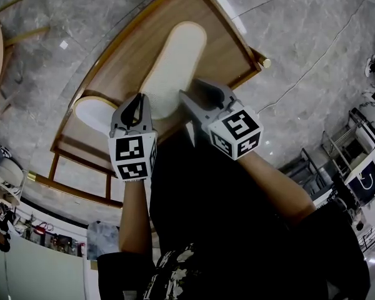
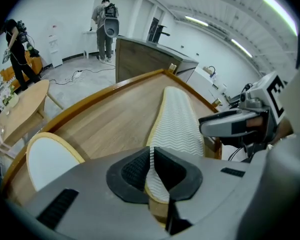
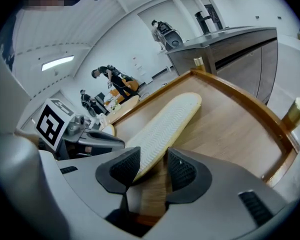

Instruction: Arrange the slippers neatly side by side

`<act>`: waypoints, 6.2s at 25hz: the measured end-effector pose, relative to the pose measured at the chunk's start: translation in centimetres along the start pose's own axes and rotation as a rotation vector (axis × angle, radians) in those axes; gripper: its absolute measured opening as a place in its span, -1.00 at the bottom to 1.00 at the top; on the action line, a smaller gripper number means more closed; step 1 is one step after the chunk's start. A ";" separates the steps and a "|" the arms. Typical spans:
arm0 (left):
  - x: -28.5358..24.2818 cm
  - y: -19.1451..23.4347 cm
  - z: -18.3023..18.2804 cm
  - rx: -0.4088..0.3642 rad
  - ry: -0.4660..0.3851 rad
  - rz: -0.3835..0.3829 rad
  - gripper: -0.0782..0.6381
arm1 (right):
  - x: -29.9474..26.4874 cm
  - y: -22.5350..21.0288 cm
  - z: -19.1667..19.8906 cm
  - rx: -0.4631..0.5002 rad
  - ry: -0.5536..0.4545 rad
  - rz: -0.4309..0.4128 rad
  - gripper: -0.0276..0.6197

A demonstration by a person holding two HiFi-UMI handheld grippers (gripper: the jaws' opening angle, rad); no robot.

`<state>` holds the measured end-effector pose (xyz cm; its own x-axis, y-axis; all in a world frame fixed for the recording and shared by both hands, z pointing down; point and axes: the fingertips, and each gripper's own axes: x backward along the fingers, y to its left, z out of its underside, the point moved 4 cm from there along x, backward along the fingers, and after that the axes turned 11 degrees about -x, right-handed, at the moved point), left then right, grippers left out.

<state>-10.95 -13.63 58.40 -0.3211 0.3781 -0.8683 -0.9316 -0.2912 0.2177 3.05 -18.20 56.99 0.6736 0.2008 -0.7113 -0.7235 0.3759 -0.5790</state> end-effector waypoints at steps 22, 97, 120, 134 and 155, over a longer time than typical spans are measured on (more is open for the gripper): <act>0.6 -0.2 0.5 0.048 -0.037 -0.017 -0.44 | 1.2 1.7 -2.2 -0.077 -0.090 -0.017 -0.77; 0.3 -8.6 -2.3 -0.092 -0.210 -0.070 0.56 | 4.9 -3.5 -1.9 0.186 0.074 -0.163 -0.52; -2.0 -8.7 -0.4 0.077 -0.144 0.165 0.55 | -1.5 -2.6 -2.7 -0.050 0.228 -0.103 -0.73; 0.3 -7.3 3.1 0.400 -0.163 -0.101 0.54 | -6.5 3.8 -1.5 0.275 0.377 -0.228 -0.74; 2.7 -7.2 7.0 0.515 -0.217 -0.182 0.54 | -8.8 7.8 -0.8 0.482 0.360 -0.300 -0.77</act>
<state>-6.32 -4.39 57.63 -0.1249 0.5687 -0.8130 -0.9204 0.2395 0.3089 -8.65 -17.74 58.38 0.6822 -0.2582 -0.6841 -0.3080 0.7470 -0.5891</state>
